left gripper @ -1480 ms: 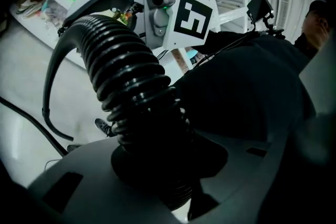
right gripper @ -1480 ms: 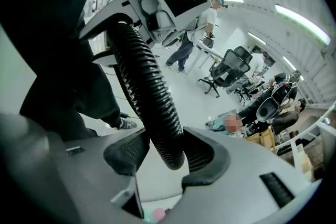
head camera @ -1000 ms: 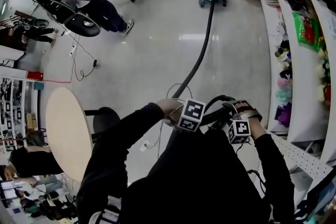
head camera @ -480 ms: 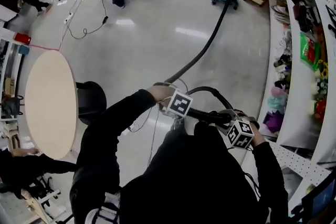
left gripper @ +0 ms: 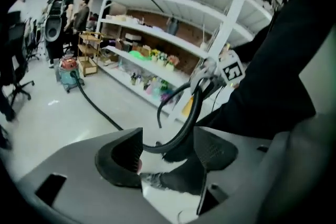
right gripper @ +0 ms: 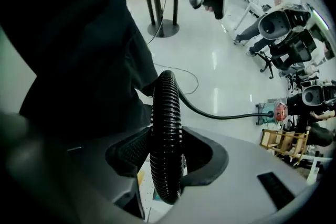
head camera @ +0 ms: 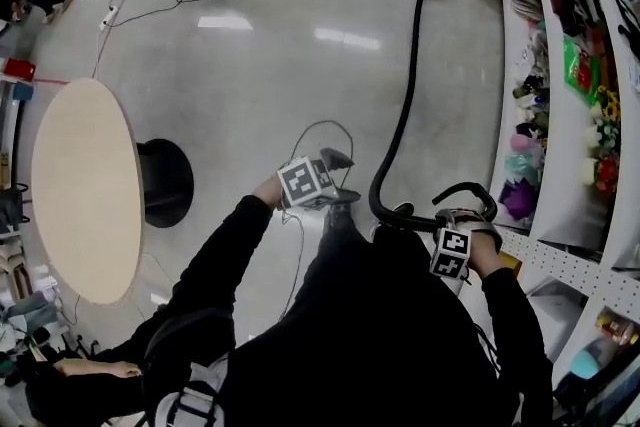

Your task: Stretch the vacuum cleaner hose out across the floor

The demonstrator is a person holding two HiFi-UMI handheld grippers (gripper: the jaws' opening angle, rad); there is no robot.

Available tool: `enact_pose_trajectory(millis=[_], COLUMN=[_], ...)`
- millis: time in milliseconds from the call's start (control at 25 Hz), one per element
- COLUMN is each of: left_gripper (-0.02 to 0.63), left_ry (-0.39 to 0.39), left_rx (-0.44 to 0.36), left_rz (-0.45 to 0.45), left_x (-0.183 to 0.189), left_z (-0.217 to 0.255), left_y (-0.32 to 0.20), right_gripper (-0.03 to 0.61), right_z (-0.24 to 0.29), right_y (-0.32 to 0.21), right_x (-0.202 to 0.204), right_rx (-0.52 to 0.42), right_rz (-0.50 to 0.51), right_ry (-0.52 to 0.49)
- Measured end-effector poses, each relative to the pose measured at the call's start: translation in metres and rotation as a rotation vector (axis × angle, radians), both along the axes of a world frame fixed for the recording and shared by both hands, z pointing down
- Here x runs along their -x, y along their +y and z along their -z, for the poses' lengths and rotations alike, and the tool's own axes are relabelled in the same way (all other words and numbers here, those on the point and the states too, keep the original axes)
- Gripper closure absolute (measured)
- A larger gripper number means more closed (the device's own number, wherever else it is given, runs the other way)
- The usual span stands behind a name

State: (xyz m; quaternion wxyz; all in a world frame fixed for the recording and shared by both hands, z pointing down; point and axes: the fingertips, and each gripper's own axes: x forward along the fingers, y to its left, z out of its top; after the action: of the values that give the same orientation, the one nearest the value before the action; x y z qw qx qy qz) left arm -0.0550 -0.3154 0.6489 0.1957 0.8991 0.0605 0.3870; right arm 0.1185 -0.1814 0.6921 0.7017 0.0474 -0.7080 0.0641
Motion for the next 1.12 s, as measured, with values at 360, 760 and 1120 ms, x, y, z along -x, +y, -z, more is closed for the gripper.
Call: enact_pose_trajectory(millis=[360,760,1120], left_gripper=[0.299,0.468,0.468], left_ry=[0.206,0.036,0.153], left_rx=[-0.064,-0.018,0.196], left_rz=[-0.100,-0.236,0.075], left_x=[-0.160,-0.284,-0.249], left_z=[0.051,0.036,0.047], left_y=[0.124,0.223,0.231], right_gripper=[0.393,0.378,0.359], right_z=[0.030,0.118,0.185], right_y=[0.023,0.055,0.045], right_x=[-0.039,-0.088,-0.201], right_rx=[-0.113,-0.444,-0.505], right_rz=[0.095,0.201,-1.097], right_ry=[-0.026,-0.294,-1.151])
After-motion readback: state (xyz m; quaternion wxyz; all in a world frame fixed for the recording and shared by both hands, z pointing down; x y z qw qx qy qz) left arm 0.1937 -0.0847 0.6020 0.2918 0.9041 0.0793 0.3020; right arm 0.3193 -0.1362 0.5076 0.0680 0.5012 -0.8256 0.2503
